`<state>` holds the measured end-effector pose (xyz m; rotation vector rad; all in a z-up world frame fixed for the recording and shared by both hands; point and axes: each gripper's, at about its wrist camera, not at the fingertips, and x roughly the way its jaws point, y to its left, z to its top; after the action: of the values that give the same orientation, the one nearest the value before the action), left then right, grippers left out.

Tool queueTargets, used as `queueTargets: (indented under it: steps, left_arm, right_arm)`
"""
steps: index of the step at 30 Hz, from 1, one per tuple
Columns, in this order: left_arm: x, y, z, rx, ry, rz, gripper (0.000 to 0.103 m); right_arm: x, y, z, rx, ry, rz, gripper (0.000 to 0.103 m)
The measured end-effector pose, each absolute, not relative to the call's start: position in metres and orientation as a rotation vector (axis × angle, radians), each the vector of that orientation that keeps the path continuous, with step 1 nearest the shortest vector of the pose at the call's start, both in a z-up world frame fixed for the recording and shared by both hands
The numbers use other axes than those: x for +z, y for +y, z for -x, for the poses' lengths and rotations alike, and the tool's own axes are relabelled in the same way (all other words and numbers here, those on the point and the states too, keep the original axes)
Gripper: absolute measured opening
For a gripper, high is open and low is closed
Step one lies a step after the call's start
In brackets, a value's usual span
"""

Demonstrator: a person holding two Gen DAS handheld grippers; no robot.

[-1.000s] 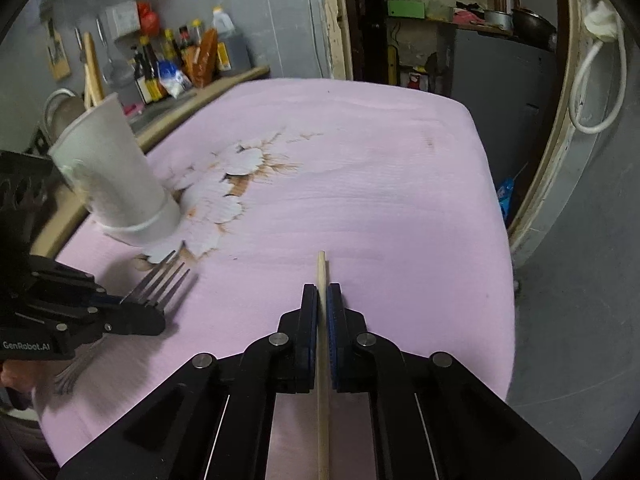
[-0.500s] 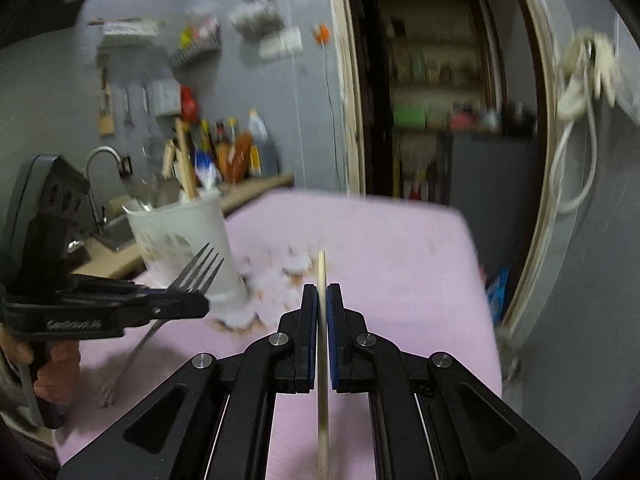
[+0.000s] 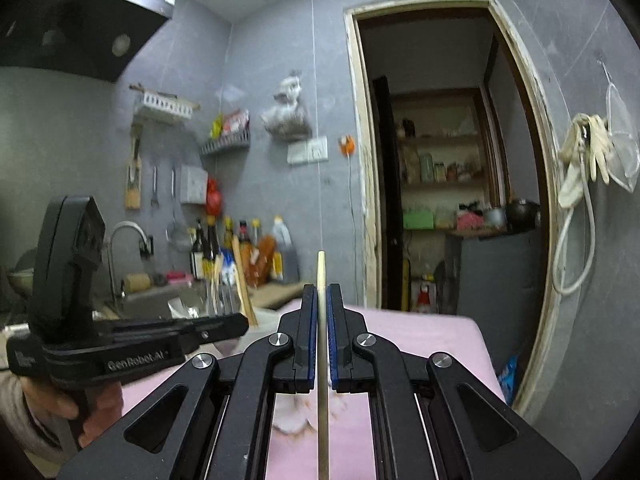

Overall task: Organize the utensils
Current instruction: 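Lift the fork with the left tool while the right tool lifts the chopstick, then carry the fork and chopstick over the white basket and lower them in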

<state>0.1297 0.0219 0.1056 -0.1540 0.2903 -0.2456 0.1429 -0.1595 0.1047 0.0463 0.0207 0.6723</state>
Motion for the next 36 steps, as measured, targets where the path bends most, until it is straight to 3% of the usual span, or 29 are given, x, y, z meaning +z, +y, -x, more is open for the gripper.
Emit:
queueTargets:
  steps: [24, 36]
  left_arm:
    - [0.192, 0.113, -0.129, -0.188, 0.263, 0.292, 0.0]
    - [0.225, 0.164, -0.152, -0.131, 0.217, 0.364, 0.0]
  right_arm:
    - [0.187, -0.091, -0.183, 0.855, -0.191, -0.209, 0.003]
    - [0.194, -0.074, -0.218, 0.783, -0.234, -0.302, 0.003]
